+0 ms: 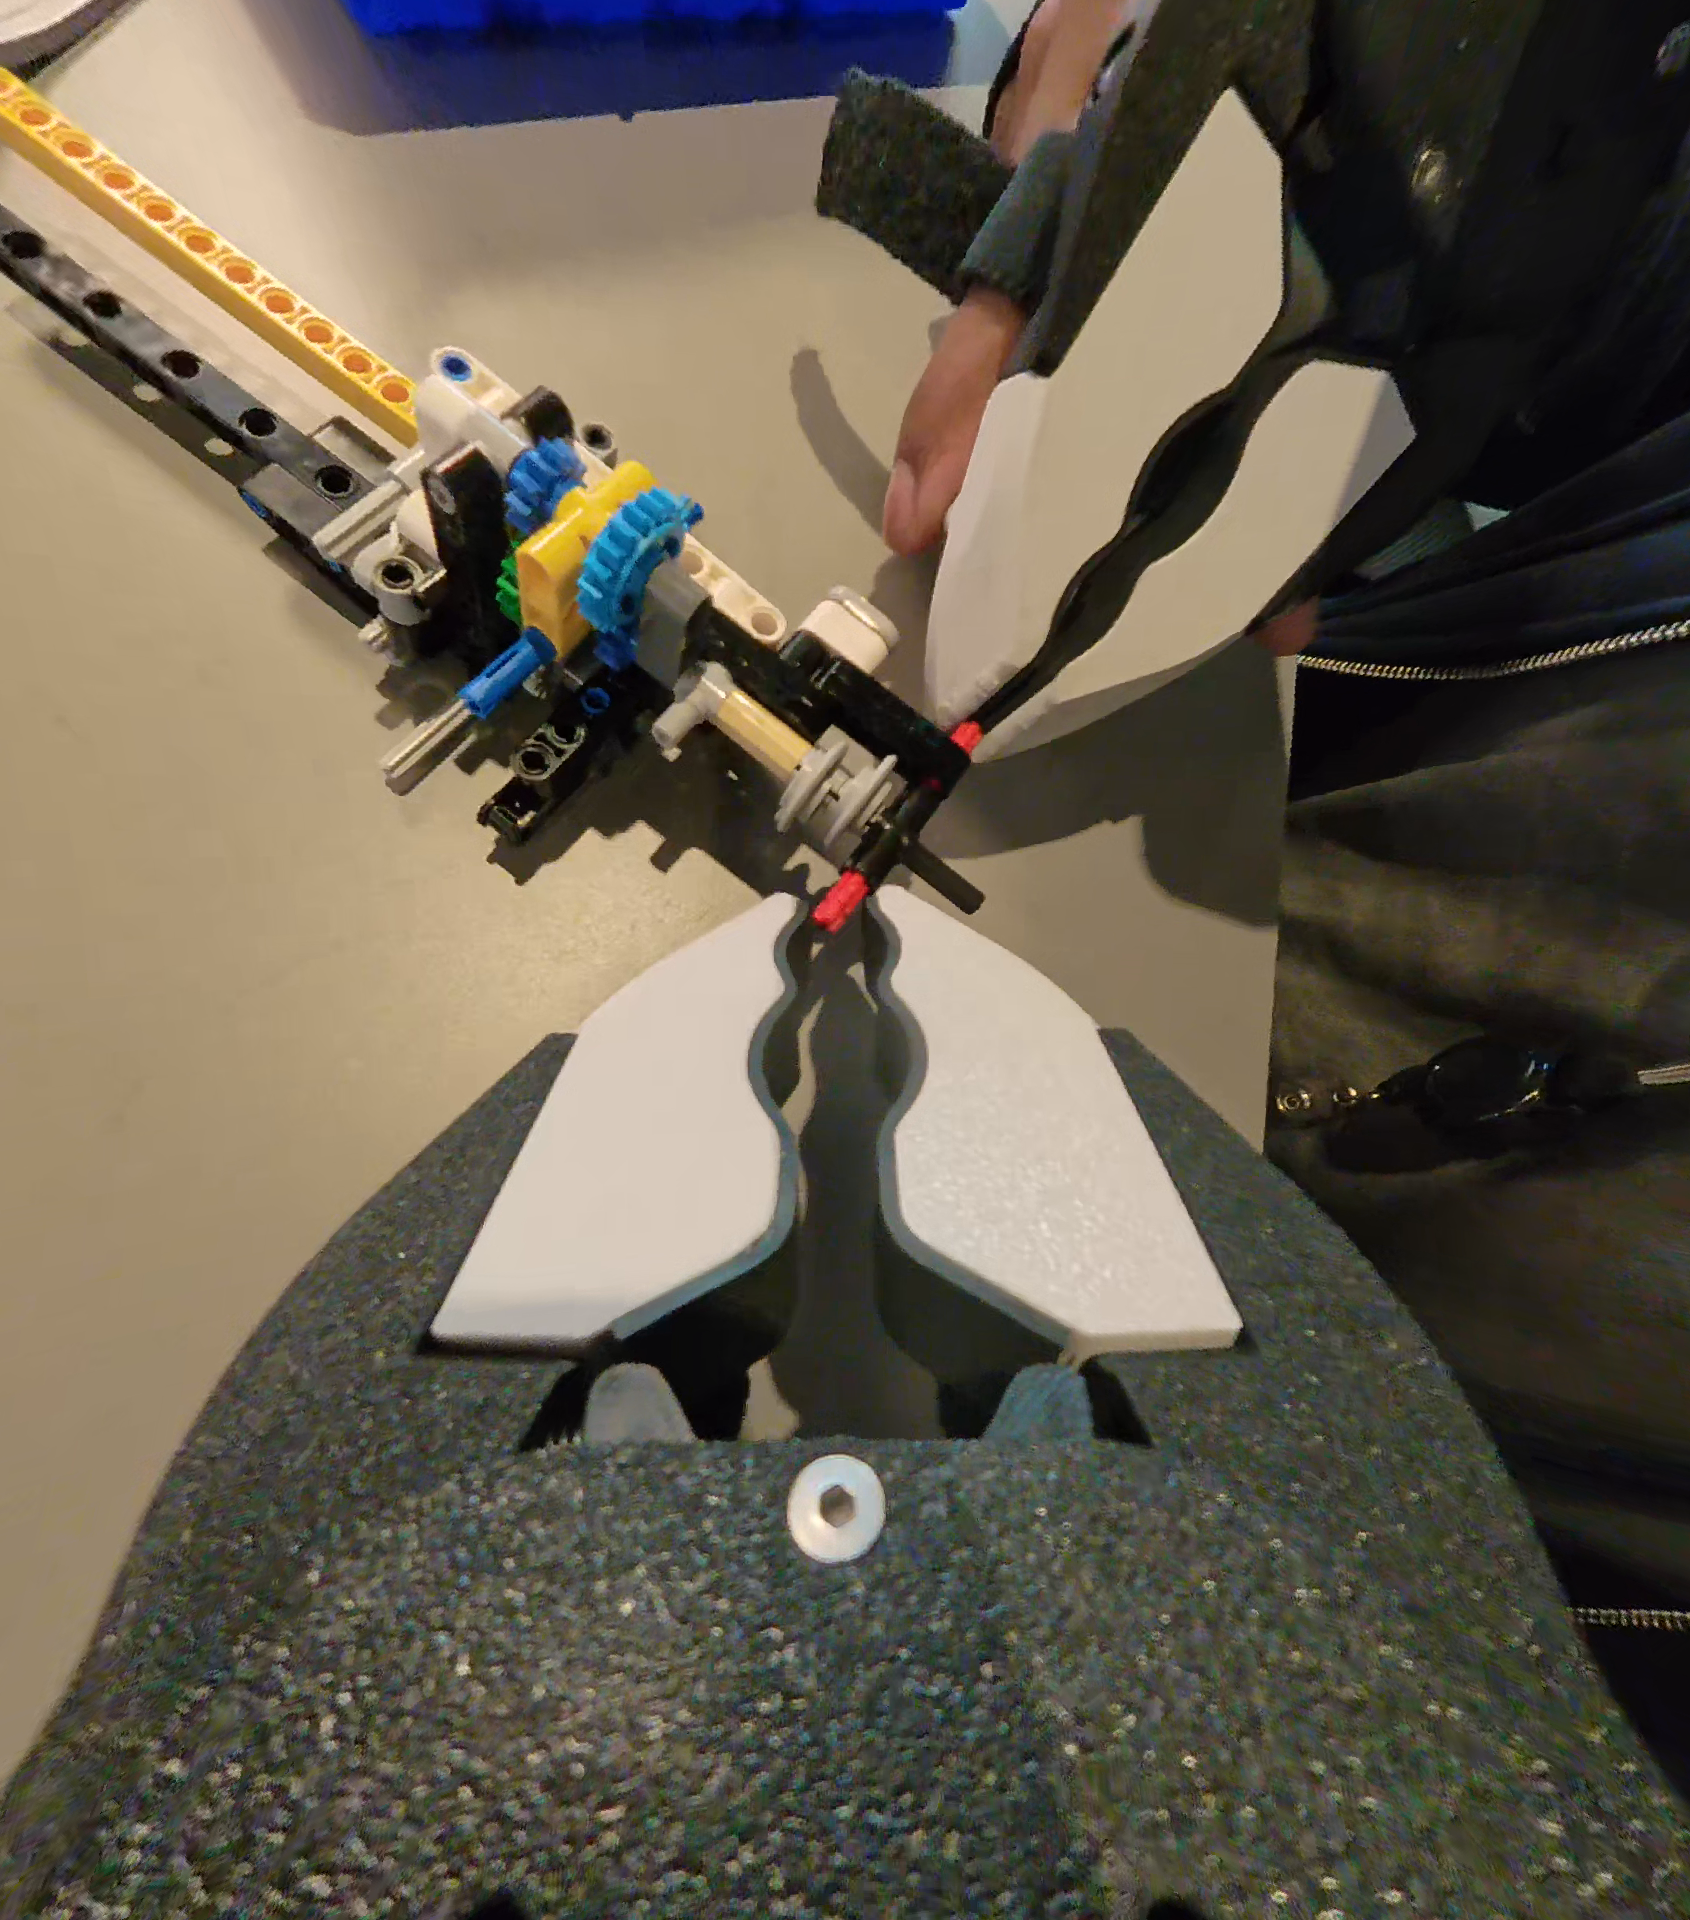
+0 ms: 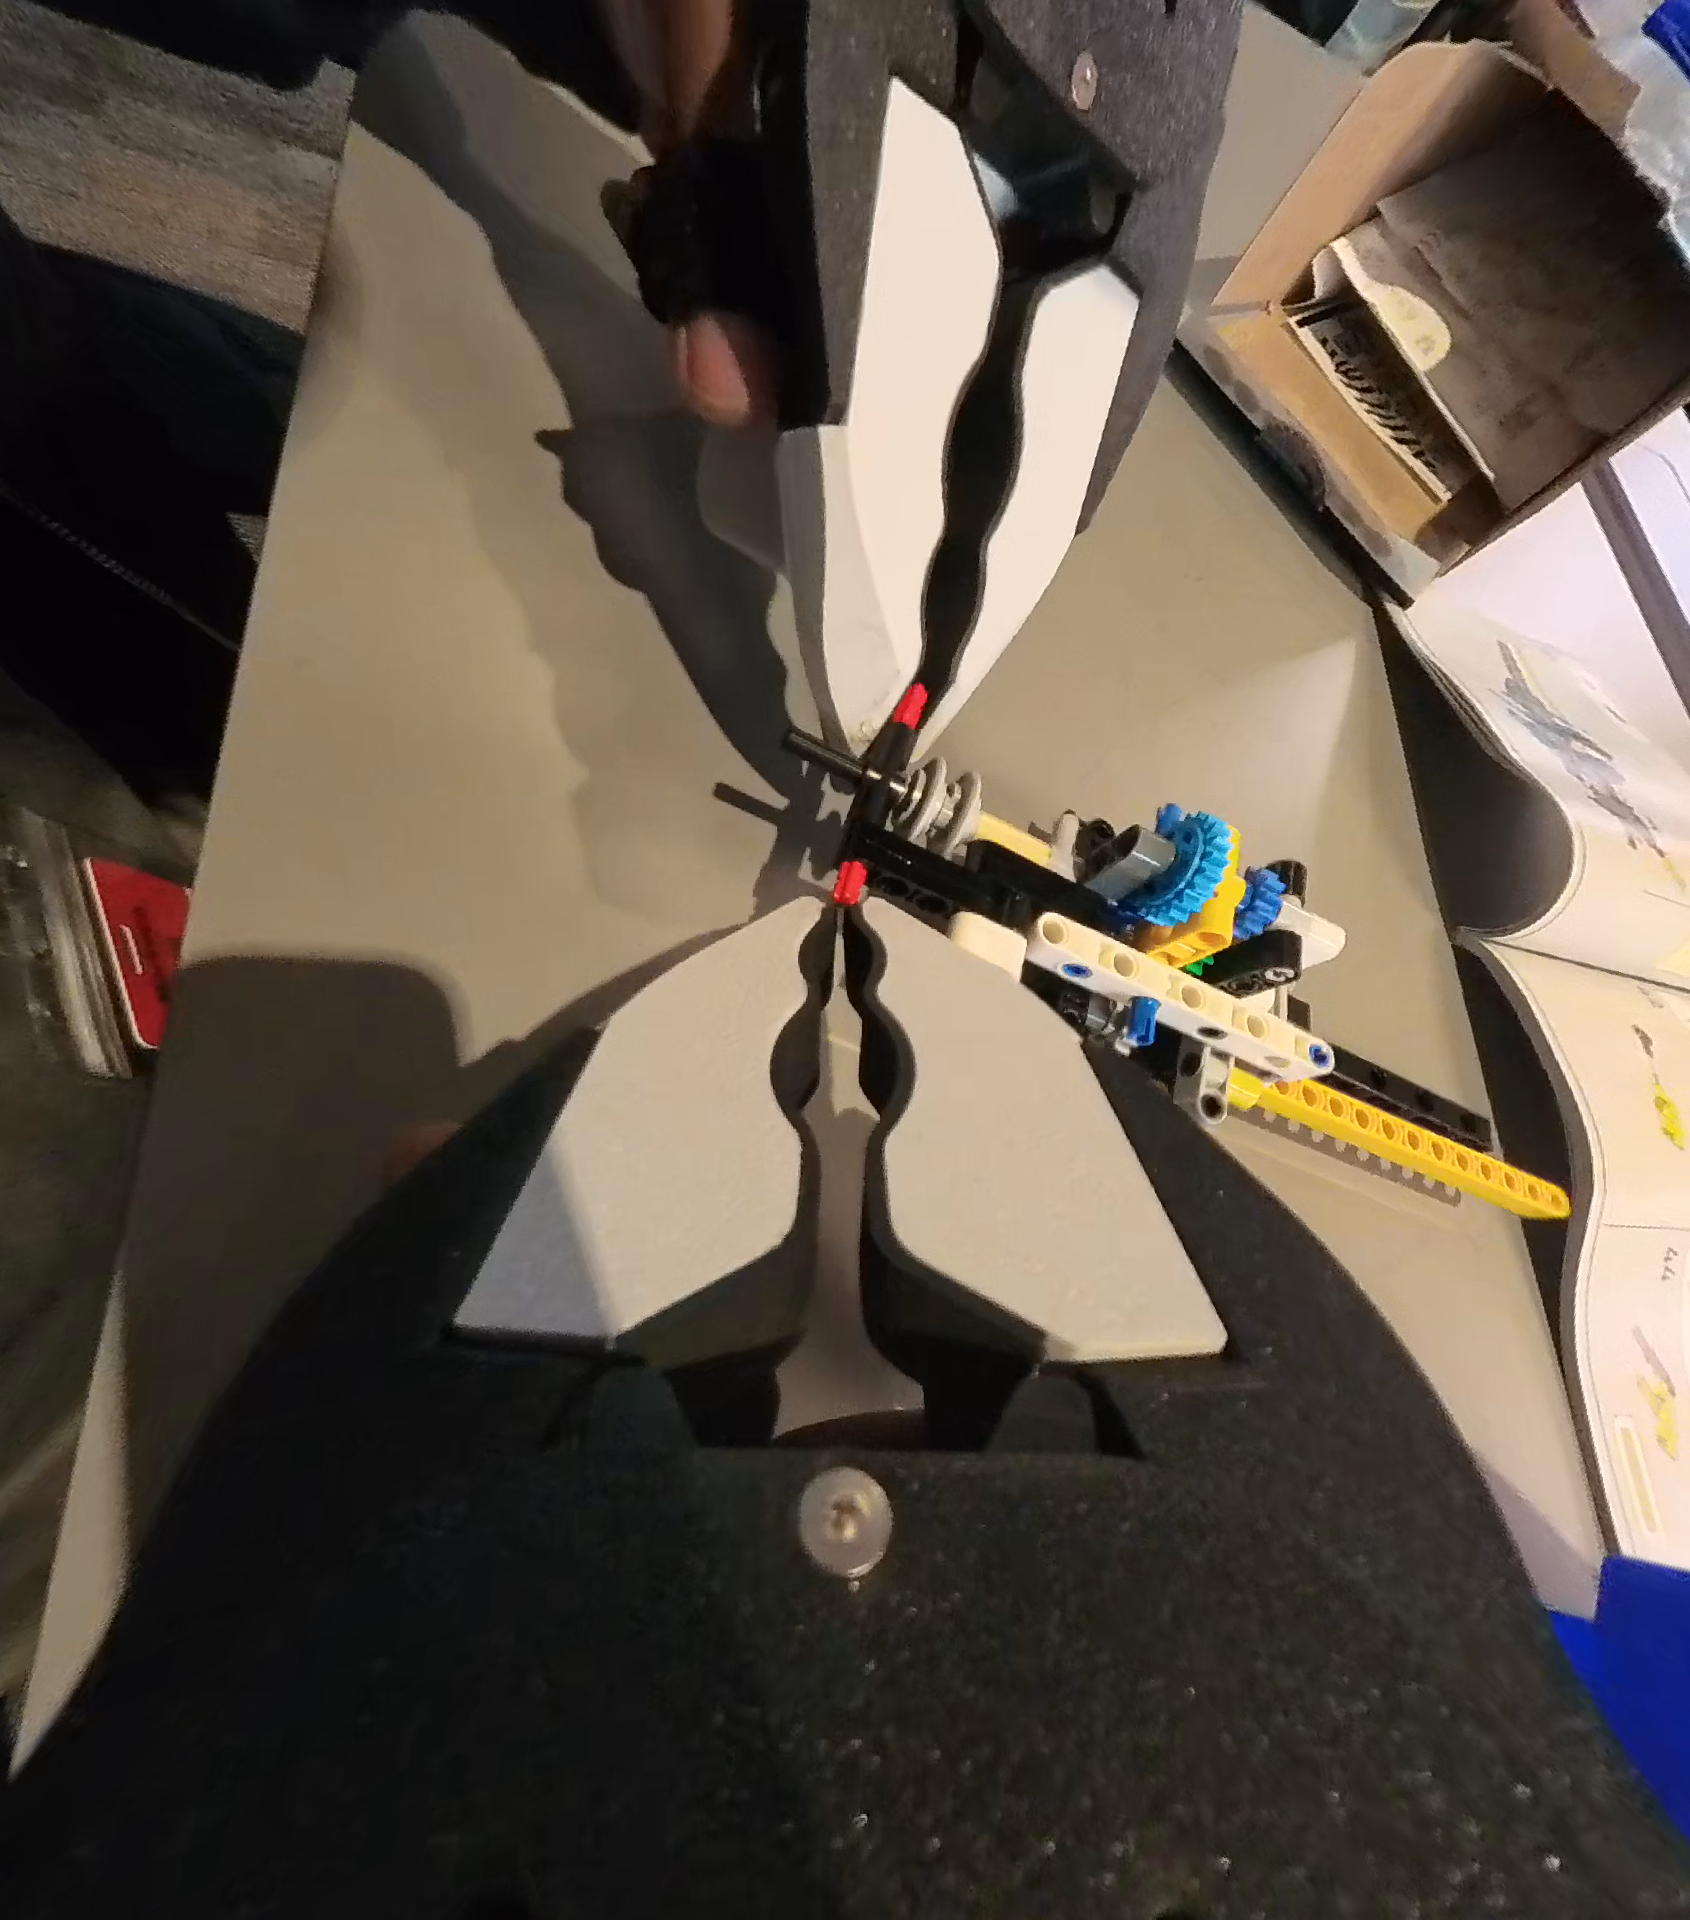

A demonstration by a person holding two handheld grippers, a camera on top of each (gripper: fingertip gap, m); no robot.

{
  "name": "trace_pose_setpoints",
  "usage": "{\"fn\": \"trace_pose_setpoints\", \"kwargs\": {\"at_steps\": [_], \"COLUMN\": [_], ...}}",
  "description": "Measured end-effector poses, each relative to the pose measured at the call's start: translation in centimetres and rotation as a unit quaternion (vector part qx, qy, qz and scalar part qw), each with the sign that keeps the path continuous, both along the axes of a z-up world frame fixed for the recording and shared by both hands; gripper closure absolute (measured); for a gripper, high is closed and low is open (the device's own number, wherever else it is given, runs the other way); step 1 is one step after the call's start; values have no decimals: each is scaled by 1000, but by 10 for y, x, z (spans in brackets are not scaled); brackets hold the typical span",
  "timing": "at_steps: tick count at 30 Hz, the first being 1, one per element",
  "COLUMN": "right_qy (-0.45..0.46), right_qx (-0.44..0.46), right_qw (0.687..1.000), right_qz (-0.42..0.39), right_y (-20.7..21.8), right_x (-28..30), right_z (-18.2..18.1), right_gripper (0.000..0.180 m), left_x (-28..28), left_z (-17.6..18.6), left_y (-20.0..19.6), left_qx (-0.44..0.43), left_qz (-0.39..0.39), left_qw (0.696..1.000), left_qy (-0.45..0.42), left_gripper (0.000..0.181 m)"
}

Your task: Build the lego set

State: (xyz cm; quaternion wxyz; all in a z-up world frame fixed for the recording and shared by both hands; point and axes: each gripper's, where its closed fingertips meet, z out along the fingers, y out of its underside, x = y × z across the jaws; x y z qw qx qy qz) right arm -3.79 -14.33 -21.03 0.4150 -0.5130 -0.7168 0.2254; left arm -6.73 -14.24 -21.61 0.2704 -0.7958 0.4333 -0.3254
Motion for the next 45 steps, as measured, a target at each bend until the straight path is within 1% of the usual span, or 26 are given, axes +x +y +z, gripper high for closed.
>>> {"fn": "trace_pose_setpoints", "kwargs": {"at_steps": [7,13,15,24,28,33,39,45], "right_qy": [1,0,-1,-2,-9,-15,-45,-68], "right_qx": [1,3,4,9,27,76,148,176], "right_qw": [1000,1000,1000,1000,999,993,975,961], "right_qz": [2,6,7,16,45,92,158,204], "right_y": [0,-1,-1,-2,-3,-1,3,6], "right_x": [0,0,0,3,6,6,2,-5], "right_z": [0,0,0,0,3,13,15,15], "right_gripper": [179,178,178,178,175,170,163,160], "left_x": [2,9,8,10,12,11,8,4], "left_z": [3,16,11,10,11,12,12,13], "left_y": [-1,-4,-1,-5,-5,-2,1,2], "left_qx": [-57,-136,-141,-171,-184,-202,-225,-240], "left_qz": [20,33,47,54,57,65,81,91], "left_qw": [996,979,979,971,968,962,953,946], "left_qy": [-63,-150,-138,-157,-163,-175,-186,-199], "left_gripper": [172,169,168,168,171,173,172,167]}}
